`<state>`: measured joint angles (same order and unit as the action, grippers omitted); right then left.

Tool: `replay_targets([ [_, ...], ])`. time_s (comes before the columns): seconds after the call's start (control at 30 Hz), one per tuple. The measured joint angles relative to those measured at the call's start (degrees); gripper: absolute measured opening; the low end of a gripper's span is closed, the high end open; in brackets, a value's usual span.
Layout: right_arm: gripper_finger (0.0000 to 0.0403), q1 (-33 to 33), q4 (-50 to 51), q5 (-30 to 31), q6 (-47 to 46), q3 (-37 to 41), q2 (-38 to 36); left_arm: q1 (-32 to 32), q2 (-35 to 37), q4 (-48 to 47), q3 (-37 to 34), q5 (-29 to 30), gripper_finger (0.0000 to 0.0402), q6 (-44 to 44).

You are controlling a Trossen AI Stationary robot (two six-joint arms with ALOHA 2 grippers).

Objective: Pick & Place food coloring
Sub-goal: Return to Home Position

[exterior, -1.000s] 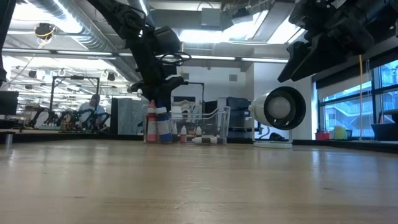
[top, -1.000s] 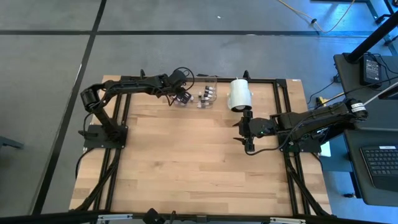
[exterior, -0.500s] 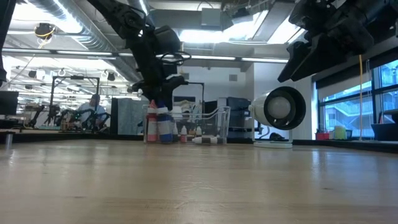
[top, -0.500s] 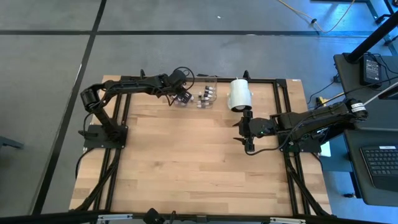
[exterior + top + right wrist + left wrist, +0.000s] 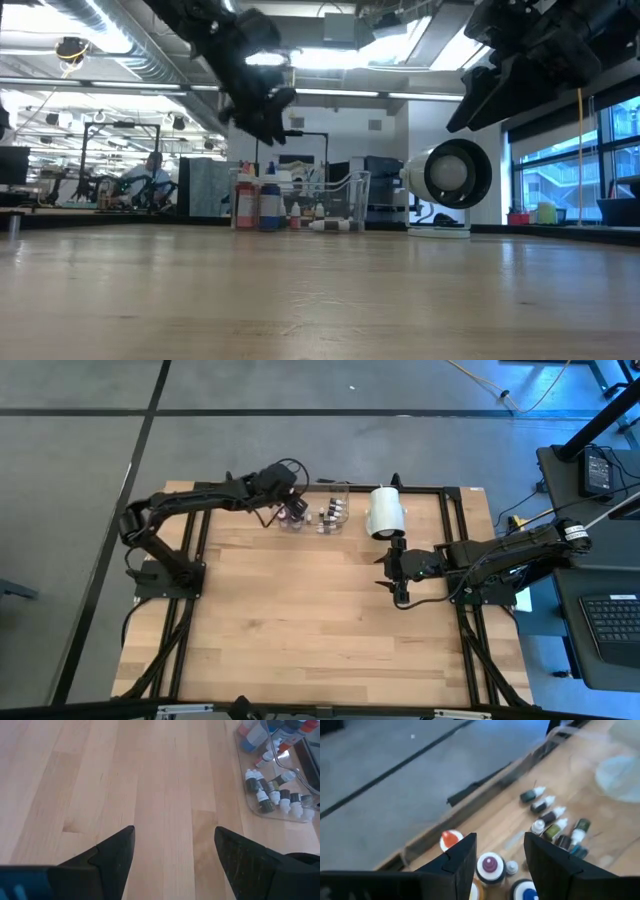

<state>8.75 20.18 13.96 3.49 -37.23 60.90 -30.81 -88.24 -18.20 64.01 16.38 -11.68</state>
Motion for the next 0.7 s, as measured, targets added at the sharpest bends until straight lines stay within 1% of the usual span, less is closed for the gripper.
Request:
replay_targets([
  [0.13,0.0275,0.0,0.5,0.0,-0.1,0.0,0.0,1.4,3.7,-0.3,0.0,-1.0,0.0163,0.5],
  [0.2,0.0275,0.0,-0.1,0.0,-0.2,0.4,0.0,3.4,4.9,-0.8,0.0,-1.1,0.0164,1.0],
  [0.27,0.0275,0.0,-0.8,0.0,-0.2,1.7,0.0,6.3,6.3,2.1,-1.7,0.0,0.0164,2.5],
  [0.33,0.0275,0.0,-1.4,0.0,-0.3,3.1,-0.9,9.2,8.9,8.2,-6.2,1.7,0.0162,4.0],
  [0.43,0.0275,0.0,-3.4,0.0,-1.4,4.7,-5.5,12.2,15.4,16.5,-15.3,1.7,0.016,4.9],
  [0.57,0.0275,0.0,-4.5,0.0,-5.1,8.4,-14.3,15.0,26.2,25.1,-27.8,-2.0,0.0161,4.1],
  [0.63,0.0275,0.0,-5.1,0.0,-7.7,12.0,-19.0,15.7,32.1,28.4,-33.3,-3.8,0.0163,3.9],
  [0.7,0.0275,0.0,-7.3,0.0,-9.1,15.9,-23.1,16.2,37.5,32.0,-38.4,-4.0,0.0164,2.6],
])
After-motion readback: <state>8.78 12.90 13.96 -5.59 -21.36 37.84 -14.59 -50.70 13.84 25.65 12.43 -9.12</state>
